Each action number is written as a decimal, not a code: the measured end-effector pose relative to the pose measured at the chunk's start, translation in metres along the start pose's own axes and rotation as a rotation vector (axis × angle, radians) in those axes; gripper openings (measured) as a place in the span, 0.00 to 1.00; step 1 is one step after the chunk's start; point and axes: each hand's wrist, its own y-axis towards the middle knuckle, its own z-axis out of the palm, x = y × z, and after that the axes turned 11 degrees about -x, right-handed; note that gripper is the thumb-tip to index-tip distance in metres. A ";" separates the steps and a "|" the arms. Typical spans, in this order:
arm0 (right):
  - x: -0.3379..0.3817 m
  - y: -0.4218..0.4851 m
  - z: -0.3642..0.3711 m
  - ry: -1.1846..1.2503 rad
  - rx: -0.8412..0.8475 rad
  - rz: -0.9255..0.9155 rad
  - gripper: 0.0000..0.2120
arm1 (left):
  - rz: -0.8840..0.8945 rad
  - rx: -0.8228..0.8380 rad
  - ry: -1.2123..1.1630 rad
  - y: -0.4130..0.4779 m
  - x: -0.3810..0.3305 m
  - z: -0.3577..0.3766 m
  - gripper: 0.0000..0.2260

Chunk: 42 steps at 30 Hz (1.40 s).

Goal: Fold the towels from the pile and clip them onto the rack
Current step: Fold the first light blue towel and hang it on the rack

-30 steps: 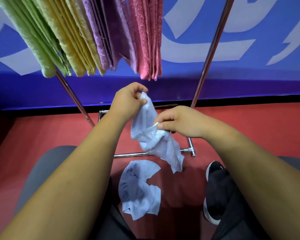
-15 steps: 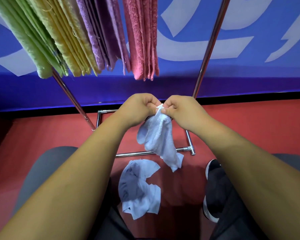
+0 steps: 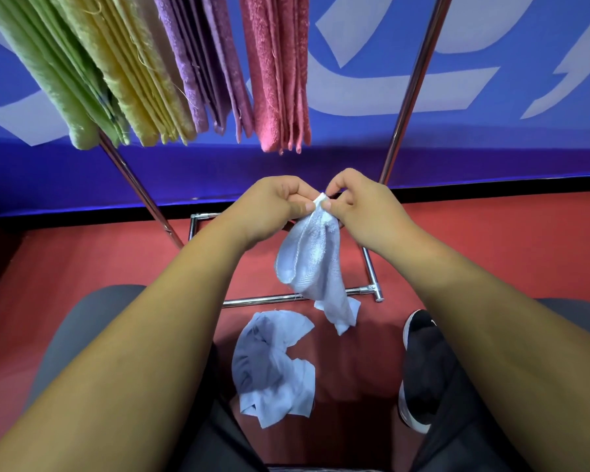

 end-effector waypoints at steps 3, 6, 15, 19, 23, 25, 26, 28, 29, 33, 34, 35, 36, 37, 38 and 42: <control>0.001 -0.001 -0.001 0.009 0.012 -0.040 0.05 | 0.003 0.000 -0.003 0.001 -0.001 -0.001 0.07; 0.002 -0.001 0.000 -0.010 0.004 -0.045 0.01 | 0.006 -0.031 0.013 0.001 -0.002 0.000 0.04; 0.006 0.005 -0.011 -0.009 -0.229 -0.034 0.04 | 0.069 -0.123 0.375 0.005 0.006 -0.002 0.08; 0.006 0.010 -0.022 -0.008 -0.296 -0.022 0.05 | 0.041 -0.174 0.519 0.003 0.006 -0.005 0.10; 0.004 0.014 -0.028 0.013 -0.341 0.016 0.05 | 0.025 -0.130 0.603 -0.001 0.000 -0.008 0.13; 0.003 0.015 -0.030 0.026 -0.366 0.035 0.04 | 0.009 -0.081 0.672 -0.002 -0.002 -0.009 0.13; 0.003 0.015 -0.031 0.037 -0.371 0.046 0.04 | 0.014 -0.080 0.700 -0.002 -0.003 -0.010 0.11; 0.002 0.014 -0.032 0.055 -0.373 0.062 0.04 | 0.057 -0.121 0.736 -0.001 -0.003 -0.012 0.02; 0.001 0.014 -0.033 0.060 -0.379 0.064 0.04 | 0.079 -0.159 0.738 -0.001 -0.002 -0.013 0.04; 0.004 0.015 -0.036 0.028 -0.420 0.011 0.03 | 0.106 -0.379 0.598 0.001 -0.004 -0.019 0.12; 0.006 0.016 -0.038 0.018 -0.428 -0.005 0.02 | 0.108 -0.433 0.554 0.001 -0.005 -0.021 0.12; 0.007 0.016 -0.040 0.015 -0.433 -0.017 0.02 | 0.106 -0.478 0.504 0.001 -0.008 -0.022 0.12; 0.009 0.016 -0.043 0.018 -0.437 -0.019 0.02 | 0.104 -0.511 0.432 0.000 -0.012 -0.022 0.11; 0.012 0.015 -0.046 0.031 -0.440 -0.012 0.03 | 0.099 -0.530 0.336 -0.001 -0.016 -0.023 0.10; 0.015 0.014 -0.049 0.066 -0.441 0.005 0.03 | 0.095 -0.540 0.215 -0.003 -0.019 -0.025 0.09; 0.036 0.006 -0.059 0.264 -0.409 0.028 0.02 | 0.063 -0.566 -0.183 -0.016 -0.043 -0.028 0.12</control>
